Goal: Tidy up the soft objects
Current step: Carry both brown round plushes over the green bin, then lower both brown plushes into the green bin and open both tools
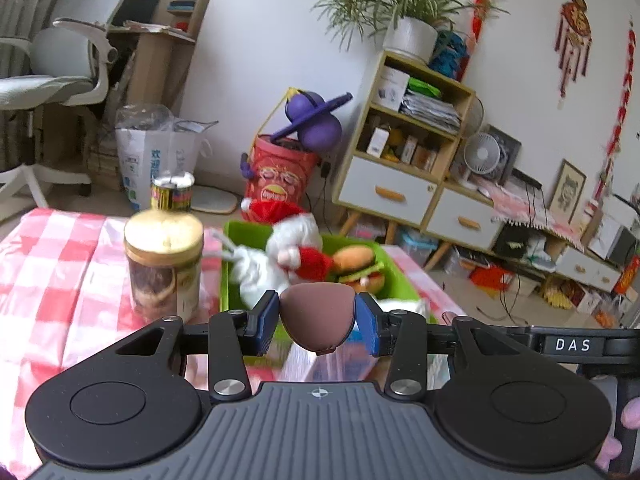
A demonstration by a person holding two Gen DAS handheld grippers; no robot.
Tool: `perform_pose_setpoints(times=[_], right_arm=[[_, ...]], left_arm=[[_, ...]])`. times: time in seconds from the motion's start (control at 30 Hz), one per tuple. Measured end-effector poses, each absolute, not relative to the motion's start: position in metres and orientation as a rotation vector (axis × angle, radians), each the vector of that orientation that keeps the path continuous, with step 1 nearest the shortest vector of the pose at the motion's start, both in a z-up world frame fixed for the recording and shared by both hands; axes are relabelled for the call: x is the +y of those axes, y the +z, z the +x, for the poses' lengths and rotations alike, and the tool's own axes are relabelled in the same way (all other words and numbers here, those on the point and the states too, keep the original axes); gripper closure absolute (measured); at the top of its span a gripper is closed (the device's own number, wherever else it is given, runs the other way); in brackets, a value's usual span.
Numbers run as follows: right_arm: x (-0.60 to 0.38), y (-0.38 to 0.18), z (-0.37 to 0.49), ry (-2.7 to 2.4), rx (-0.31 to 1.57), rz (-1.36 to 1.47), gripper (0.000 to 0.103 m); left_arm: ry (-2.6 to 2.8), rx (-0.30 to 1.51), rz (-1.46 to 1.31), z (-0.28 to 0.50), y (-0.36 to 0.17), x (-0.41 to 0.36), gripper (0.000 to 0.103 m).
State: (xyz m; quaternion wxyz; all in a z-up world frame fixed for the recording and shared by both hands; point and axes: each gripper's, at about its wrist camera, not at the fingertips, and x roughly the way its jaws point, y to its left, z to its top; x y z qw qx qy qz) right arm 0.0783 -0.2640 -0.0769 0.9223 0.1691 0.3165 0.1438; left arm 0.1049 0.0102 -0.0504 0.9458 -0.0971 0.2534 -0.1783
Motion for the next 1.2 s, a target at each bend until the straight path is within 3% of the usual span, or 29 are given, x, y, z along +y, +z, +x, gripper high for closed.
perform_pose_setpoints(times=[0.37,0.93,1.13,1.2], right_arm=[[-0.275,-0.067,0.14,0.259,0.656,0.513,0.074],[-0.283,-0.101,0.187,0.242,0.679,0.59,0.074],[-0.283,-0.104,0.189,0.244,0.679,0.599,0.074],[-0.281,-0.104,0.189,0.248,0.679,0.593,0.074]], left_arm=[[-0.411,0.602,-0.156,0.179,-0.041,-0.019,0.059],[-0.485,0.762,-0.116,0.247,-0.089,-0.046,0.058],[-0.49,0.771,-0.125,0.25,-0.095,-0.044,0.056],[-0.494,0.765,-0.128,0.248,-0.094,-0.044,0.05]])
